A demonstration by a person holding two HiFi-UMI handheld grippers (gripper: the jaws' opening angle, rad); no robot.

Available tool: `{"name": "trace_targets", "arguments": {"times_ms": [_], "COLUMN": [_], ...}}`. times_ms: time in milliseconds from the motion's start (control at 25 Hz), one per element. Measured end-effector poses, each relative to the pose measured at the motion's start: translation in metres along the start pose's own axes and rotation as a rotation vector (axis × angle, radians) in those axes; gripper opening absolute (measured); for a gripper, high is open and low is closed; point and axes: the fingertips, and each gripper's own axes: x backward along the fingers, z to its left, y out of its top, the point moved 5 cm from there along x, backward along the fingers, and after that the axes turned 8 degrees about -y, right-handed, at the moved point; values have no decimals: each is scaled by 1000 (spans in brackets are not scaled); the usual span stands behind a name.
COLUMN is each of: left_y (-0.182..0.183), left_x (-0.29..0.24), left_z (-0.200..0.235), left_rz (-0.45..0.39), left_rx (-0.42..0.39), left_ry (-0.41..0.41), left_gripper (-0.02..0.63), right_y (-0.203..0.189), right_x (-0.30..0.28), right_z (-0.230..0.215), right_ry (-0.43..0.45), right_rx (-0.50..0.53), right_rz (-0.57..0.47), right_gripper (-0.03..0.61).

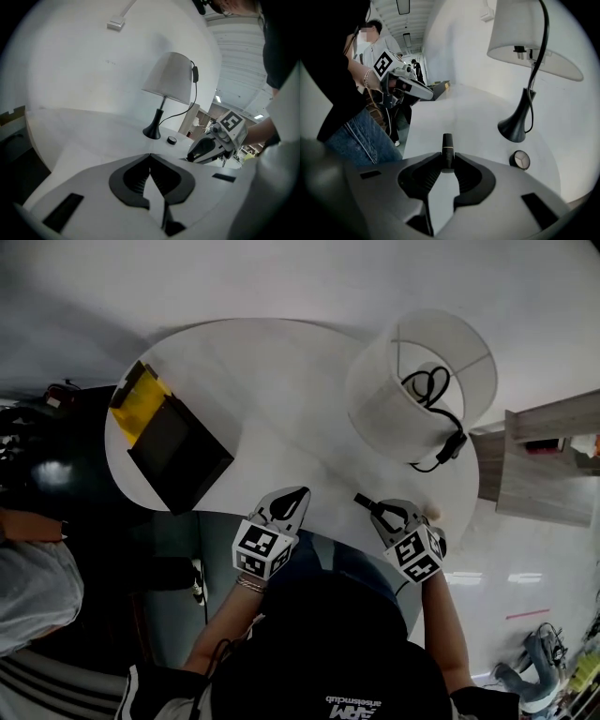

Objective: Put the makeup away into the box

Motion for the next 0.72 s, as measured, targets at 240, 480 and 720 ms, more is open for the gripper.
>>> {"name": "trace_targets", "arguments": {"times_ms": [240,480,720], "left_y": [2,3,0], "left_x": [14,31,55], "left_z": [-5,-5,-5], "left_rz": [-40,-82,-136], "left_rx": [4,19,54], "left_ry": [48,129,231], "left_gripper": [17,17,17], "right_y": [15,32,55], "right_x": [11,15,15], "right_z": [-2,-6,-5], "right_ry": [6,40,118], "right_rx": [19,49,86], "right_rz": [-50,-104,-174], "right_gripper": [101,101,101]}}
